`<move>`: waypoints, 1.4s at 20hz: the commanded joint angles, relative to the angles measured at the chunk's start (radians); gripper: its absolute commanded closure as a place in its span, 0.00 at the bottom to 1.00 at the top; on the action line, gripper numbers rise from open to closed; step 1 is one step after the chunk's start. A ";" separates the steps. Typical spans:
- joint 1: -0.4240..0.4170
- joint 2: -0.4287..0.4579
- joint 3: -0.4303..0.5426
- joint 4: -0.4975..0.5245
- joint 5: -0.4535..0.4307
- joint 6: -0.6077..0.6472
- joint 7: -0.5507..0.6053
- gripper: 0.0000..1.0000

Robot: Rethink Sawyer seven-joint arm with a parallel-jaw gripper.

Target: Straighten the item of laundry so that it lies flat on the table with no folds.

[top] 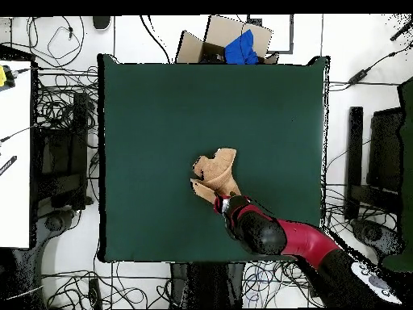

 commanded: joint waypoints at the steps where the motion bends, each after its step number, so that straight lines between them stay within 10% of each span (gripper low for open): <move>1: -0.007 0.045 0.082 -0.070 0.002 0.080 0.045 0.00; 28: 0.024 0.003 0.092 -0.002 0.070 0.247 0.084 0.00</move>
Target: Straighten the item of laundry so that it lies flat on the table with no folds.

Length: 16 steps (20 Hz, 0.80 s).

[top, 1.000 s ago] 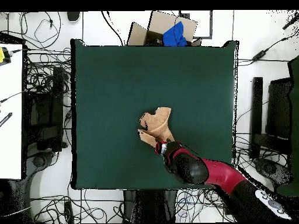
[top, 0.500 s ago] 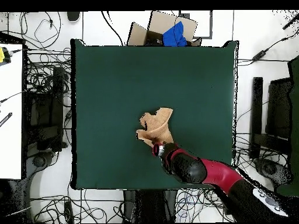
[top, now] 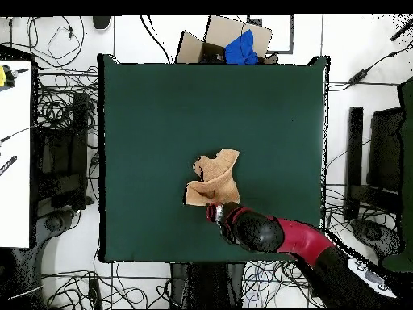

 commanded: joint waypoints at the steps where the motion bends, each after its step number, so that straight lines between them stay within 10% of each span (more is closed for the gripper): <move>1: 0.040 -0.039 0.066 -0.001 0.055 0.078 0.090 0.00; 16: 0.041 -0.059 0.060 0.027 0.064 0.111 0.073 0.00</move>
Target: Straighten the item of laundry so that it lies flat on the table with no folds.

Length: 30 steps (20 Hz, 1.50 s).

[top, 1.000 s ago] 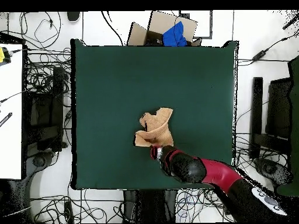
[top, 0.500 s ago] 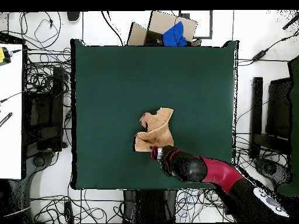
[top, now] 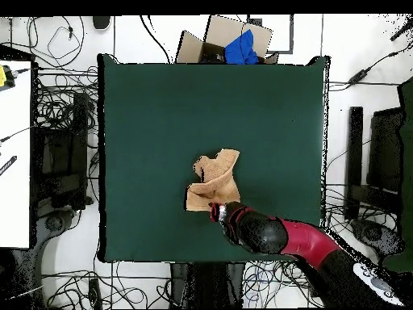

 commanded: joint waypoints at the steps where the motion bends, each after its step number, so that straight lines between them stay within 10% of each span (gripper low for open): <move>1: 0.035 -0.001 0.066 0.012 0.050 0.108 0.069 0.00; 19: 0.014 0.239 0.208 -0.146 -0.125 0.345 -0.296 0.00; 30: -0.020 0.281 0.283 -0.171 -0.236 0.372 -0.331 0.00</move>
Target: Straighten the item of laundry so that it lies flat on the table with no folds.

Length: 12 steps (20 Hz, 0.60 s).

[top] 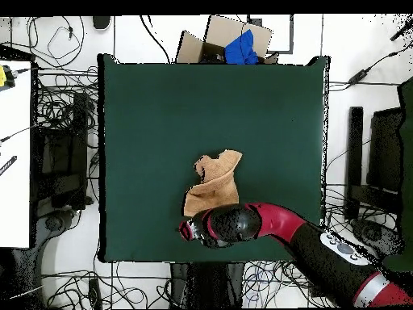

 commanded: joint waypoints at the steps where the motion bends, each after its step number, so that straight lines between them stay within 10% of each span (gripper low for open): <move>1: -0.005 0.040 0.087 -0.118 -0.127 -0.008 -0.226 0.00; 12: -0.032 -0.050 0.142 -0.091 -0.150 -0.024 -0.194 0.00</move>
